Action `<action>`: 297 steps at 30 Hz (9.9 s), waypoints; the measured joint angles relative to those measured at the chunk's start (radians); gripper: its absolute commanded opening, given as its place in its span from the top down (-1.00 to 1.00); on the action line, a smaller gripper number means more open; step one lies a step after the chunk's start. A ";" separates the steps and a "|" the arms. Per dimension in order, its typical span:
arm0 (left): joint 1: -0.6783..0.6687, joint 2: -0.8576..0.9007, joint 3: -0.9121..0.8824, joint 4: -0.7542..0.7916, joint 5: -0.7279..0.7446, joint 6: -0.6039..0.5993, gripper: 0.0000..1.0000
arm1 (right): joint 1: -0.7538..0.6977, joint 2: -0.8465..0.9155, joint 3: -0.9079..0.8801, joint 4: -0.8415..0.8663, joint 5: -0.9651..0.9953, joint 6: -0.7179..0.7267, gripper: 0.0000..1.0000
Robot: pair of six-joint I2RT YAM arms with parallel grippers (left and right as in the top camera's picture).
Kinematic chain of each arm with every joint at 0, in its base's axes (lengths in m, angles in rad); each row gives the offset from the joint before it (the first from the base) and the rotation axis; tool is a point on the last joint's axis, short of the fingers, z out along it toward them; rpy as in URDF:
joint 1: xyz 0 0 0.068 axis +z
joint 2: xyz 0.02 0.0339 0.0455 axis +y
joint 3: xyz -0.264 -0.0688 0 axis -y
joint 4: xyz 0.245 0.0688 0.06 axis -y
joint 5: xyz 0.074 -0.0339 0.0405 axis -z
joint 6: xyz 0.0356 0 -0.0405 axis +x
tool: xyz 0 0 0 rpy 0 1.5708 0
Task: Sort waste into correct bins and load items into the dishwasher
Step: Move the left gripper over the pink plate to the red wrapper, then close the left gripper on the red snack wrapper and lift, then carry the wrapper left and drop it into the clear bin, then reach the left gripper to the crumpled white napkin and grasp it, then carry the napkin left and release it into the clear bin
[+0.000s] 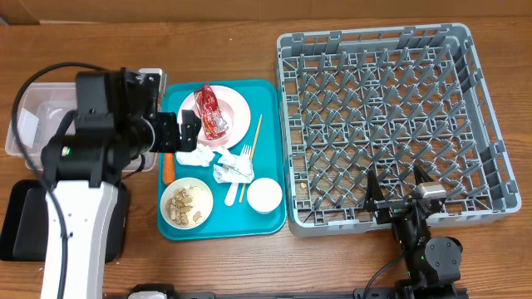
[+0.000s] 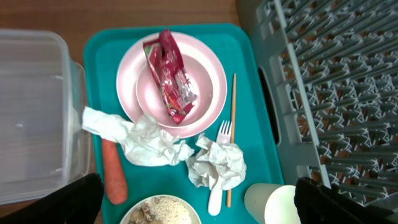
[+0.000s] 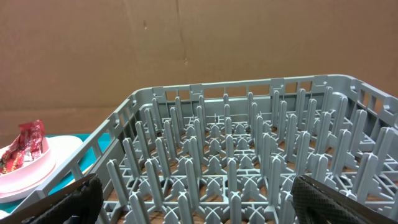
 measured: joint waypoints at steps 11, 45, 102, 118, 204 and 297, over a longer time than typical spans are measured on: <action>0.000 0.306 0.003 0.080 0.018 -0.154 0.41 | 0.000 0.000 0.000 -0.001 0.000 0.001 -1.00; -0.206 0.568 0.006 0.440 -0.416 -0.343 0.03 | 0.000 0.000 0.000 0.000 0.000 0.001 -1.00; -0.156 0.357 0.012 0.399 -0.389 -0.368 0.92 | 0.000 0.000 0.000 0.000 0.000 -0.002 -1.00; -0.033 0.132 0.036 0.142 -0.834 -0.541 0.92 | 0.000 0.000 0.000 0.000 0.000 -0.002 -1.00; -0.333 0.141 -0.018 0.005 -0.167 -0.472 -1.00 | 0.000 0.000 0.000 0.000 0.000 -0.002 -1.00; 0.492 0.695 0.417 0.008 -0.488 -0.611 0.38 | 0.000 0.000 0.000 0.000 0.000 -0.002 -1.00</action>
